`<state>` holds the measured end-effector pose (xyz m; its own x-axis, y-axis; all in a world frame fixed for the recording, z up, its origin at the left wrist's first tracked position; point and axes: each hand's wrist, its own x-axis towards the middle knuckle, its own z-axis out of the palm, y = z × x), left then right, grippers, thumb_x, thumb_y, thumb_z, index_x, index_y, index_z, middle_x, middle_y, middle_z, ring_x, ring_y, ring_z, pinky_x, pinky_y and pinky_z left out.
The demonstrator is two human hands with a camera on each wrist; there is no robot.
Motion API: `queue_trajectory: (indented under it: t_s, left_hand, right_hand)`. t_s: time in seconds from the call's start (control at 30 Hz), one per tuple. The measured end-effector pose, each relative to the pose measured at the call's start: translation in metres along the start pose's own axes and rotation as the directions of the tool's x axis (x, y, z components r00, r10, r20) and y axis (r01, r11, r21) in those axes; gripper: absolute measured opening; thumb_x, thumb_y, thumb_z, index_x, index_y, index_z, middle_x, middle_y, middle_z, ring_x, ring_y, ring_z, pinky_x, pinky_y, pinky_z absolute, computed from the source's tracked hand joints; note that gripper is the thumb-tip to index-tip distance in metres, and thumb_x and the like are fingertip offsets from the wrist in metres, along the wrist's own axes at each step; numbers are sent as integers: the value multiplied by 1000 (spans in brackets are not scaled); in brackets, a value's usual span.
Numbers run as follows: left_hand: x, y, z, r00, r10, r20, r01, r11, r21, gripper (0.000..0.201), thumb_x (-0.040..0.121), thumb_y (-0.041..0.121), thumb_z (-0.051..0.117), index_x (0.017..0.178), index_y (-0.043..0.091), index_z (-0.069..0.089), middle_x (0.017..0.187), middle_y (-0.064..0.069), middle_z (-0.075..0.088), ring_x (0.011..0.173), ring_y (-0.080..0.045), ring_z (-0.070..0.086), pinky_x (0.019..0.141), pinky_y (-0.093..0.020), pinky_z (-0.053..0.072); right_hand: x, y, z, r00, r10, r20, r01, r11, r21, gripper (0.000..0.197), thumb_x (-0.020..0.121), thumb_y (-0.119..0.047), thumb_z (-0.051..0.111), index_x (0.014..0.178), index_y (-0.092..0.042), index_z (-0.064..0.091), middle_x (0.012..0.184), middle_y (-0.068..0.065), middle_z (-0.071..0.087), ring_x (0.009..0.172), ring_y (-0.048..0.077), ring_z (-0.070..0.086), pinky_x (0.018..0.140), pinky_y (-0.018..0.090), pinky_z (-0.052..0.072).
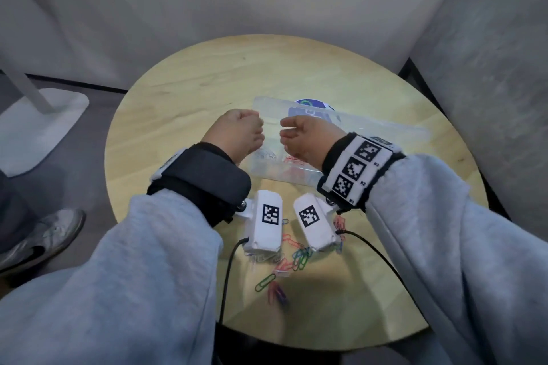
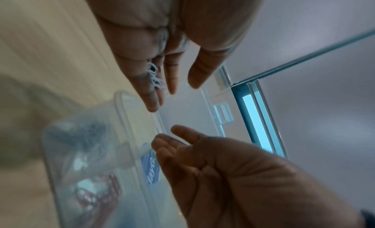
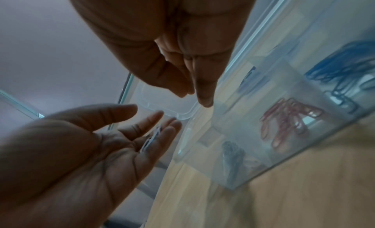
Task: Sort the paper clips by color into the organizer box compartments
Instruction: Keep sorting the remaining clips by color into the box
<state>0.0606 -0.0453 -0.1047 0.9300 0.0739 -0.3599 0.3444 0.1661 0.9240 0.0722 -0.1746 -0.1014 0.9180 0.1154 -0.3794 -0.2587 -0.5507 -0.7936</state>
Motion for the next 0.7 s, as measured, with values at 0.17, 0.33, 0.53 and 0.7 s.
queue_trajectory:
  t_s: [0.17,0.33,0.53,0.7]
  left_hand:
    - [3,-3,9,997,-70,-42,62,984,-168,13,93,21,47,84,15,54,75,0,44,68,-13,39,64,-19,37]
    - [-1,-3,5,997,-63,41,66,994,-82,10,96,26,43,92,19,49,78,7,45,77,-9,47,73,-21,39]
    - [-19,-3,-9,976,154,155,-213,832,513,14,90,19,54,76,19,55,72,0,55,60,-14,54,58,-26,44]
    - [-31,-21,-6,961,-88,264,-199,448,872,4,82,20,59,78,18,60,70,-3,59,63,-20,52,58,-23,39]
  right_hand:
    - [-28,19,-14,993,-114,-35,116,992,41,28,88,4,53,108,-12,62,108,4,62,116,23,59,101,33,47]
    - [-50,42,-30,994,-107,26,109,988,-108,34,84,7,53,77,-26,59,92,5,64,85,20,63,79,30,54]
    - [-58,63,-37,996,-32,86,76,820,-568,20,82,-9,54,80,-28,60,69,-13,53,73,13,53,70,21,45]
    - [-57,72,-26,990,62,123,46,694,-719,13,79,-24,65,89,-28,56,86,-9,55,82,13,53,73,24,44]
